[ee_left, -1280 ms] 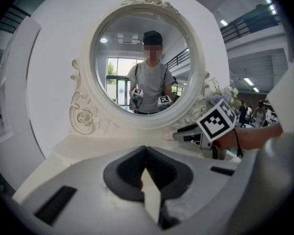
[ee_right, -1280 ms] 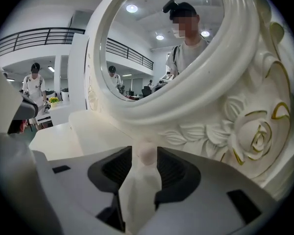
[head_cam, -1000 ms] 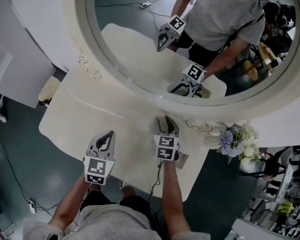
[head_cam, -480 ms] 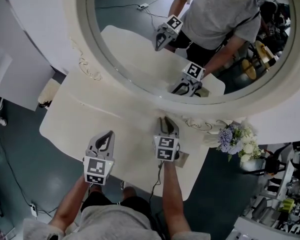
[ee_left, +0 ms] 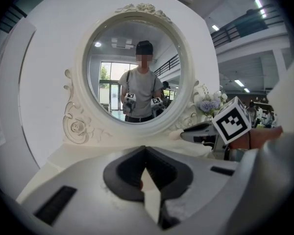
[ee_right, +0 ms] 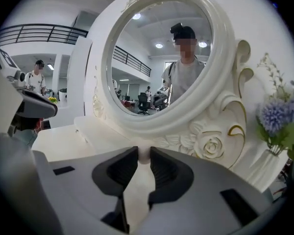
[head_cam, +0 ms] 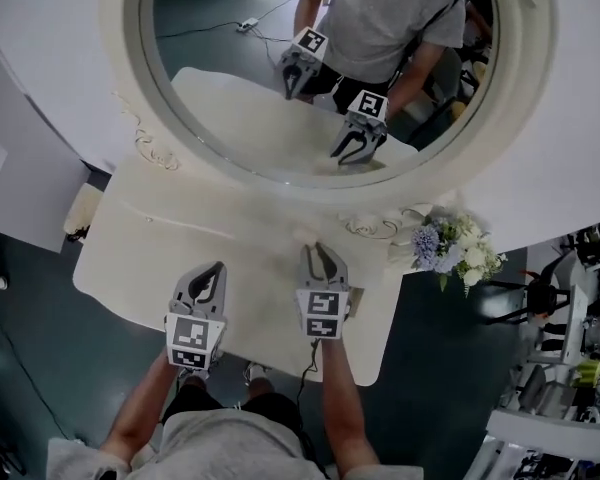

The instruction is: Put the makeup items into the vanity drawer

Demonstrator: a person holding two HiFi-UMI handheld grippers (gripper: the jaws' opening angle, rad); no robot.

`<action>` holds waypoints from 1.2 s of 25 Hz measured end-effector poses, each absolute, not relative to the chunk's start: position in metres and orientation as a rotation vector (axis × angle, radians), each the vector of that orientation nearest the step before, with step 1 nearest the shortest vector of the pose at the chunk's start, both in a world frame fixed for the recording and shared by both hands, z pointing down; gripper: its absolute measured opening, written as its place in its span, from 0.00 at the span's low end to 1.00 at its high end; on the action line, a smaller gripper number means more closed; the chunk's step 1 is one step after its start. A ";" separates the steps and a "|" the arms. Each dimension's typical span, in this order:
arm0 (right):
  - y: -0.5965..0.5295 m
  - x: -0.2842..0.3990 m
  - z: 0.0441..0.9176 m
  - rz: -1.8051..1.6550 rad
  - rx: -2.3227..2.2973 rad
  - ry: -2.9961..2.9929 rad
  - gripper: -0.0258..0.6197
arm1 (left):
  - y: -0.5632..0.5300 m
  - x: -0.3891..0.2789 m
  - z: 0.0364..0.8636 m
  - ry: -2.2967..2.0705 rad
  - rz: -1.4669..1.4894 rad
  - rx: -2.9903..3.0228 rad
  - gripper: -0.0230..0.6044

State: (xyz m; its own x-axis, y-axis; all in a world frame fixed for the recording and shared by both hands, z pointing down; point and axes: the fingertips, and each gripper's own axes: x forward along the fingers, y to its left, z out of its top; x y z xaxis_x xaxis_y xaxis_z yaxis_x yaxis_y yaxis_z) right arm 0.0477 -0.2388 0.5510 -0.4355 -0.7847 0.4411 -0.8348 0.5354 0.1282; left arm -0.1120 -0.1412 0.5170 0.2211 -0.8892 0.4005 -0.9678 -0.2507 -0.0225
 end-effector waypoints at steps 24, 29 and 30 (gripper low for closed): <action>-0.137 0.174 0.561 0.251 1.611 -2.159 0.18 | -0.114 0.006 0.517 -1.417 0.543 2.548 0.04; -0.131 0.185 0.587 0.318 1.617 -2.133 0.18 | -0.111 0.019 0.529 -1.374 0.575 2.551 0.04; -0.131 0.186 0.593 0.331 1.616 -2.128 0.18 | -0.111 0.021 0.532 -1.371 0.581 2.547 0.04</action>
